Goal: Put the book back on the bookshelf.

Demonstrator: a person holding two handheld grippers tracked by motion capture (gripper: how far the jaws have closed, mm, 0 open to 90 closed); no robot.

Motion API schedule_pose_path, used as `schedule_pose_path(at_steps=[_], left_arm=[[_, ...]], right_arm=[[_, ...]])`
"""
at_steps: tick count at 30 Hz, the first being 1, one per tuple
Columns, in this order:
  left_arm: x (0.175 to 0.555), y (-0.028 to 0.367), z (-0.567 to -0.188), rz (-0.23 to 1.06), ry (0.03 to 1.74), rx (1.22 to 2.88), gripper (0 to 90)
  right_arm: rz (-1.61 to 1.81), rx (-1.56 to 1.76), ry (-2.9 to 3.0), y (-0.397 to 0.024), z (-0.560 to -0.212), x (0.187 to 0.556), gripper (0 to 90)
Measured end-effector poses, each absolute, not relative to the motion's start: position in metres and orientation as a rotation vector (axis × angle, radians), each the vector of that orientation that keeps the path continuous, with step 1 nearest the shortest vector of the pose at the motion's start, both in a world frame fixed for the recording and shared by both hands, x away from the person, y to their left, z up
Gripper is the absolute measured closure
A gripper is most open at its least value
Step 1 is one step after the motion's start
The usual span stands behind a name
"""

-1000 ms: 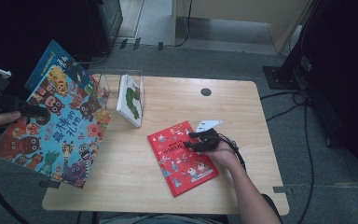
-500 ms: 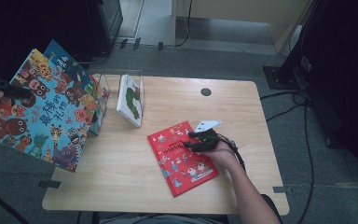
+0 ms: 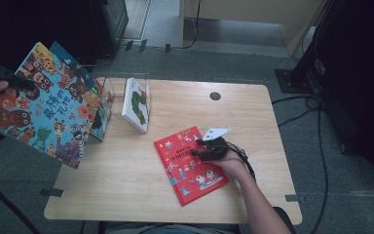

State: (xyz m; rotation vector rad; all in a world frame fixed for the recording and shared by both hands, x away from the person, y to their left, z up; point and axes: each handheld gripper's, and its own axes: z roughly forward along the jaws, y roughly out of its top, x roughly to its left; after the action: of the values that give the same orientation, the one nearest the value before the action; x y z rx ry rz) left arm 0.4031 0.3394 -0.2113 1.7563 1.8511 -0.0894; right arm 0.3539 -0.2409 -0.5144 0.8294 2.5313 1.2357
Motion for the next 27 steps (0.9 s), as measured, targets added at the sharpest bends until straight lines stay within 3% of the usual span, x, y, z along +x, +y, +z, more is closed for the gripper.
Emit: schedule_pose_path(at_steps=[27], left_arm=[[0.486,0.309,-0.238,-0.007,1.890,1.788,80.4]], right_arm=[[1.231,0.904,2.504,-0.243,-0.514,0.338,47.4]])
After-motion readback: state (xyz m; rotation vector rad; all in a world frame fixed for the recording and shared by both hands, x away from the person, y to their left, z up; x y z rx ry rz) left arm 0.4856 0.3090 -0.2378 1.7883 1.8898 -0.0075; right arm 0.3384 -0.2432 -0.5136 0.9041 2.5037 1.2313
